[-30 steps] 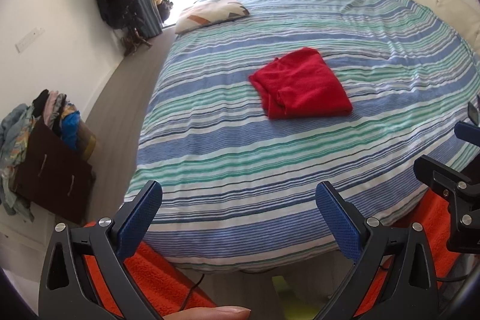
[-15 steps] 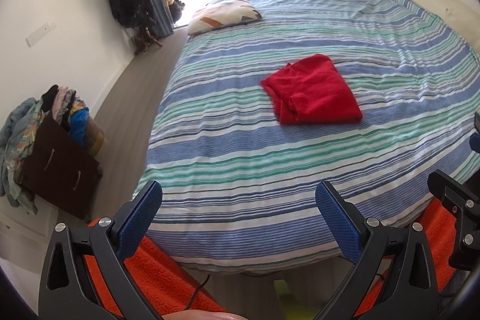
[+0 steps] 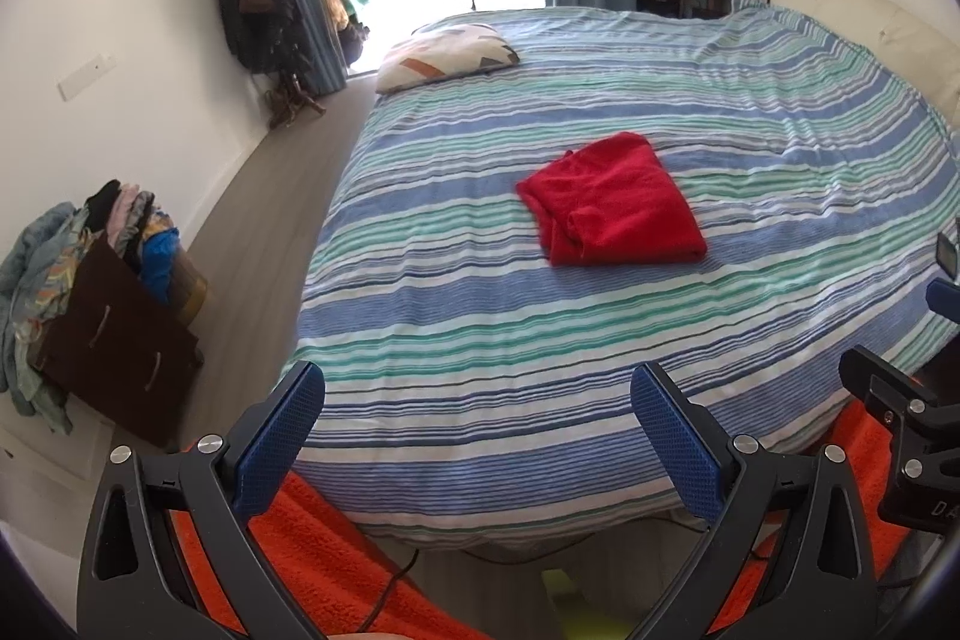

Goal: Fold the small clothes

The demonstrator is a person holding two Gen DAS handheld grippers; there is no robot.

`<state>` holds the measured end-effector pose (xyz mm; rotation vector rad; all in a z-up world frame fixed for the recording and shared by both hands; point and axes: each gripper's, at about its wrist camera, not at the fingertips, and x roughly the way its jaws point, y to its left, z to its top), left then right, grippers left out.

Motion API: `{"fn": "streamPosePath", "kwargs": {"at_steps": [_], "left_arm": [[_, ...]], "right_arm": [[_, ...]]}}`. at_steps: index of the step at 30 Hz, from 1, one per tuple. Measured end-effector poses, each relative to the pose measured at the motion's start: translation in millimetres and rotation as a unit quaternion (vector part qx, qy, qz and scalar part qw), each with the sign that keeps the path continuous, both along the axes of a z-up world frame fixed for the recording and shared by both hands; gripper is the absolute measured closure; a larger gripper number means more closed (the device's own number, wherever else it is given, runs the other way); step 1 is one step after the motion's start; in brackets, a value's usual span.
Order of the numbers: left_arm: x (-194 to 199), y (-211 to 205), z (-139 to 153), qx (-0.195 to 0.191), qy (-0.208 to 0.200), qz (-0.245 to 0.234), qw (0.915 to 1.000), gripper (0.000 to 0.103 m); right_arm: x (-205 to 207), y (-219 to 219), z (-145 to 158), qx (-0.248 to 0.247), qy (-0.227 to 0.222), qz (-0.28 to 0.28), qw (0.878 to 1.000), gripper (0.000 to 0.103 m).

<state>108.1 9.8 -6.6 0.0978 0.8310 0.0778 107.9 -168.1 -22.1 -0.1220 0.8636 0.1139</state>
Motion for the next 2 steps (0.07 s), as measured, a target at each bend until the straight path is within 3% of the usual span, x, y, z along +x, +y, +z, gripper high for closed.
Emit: {"fn": "streamPosePath", "kwargs": {"at_steps": [2], "left_arm": [[-4.6, -2.0, 3.2, 0.003, -0.006, -0.003, 1.0000, 0.001]], "right_arm": [[-3.9, -0.2, 1.5, 0.000, -0.003, -0.002, 1.000, 0.001]]}}
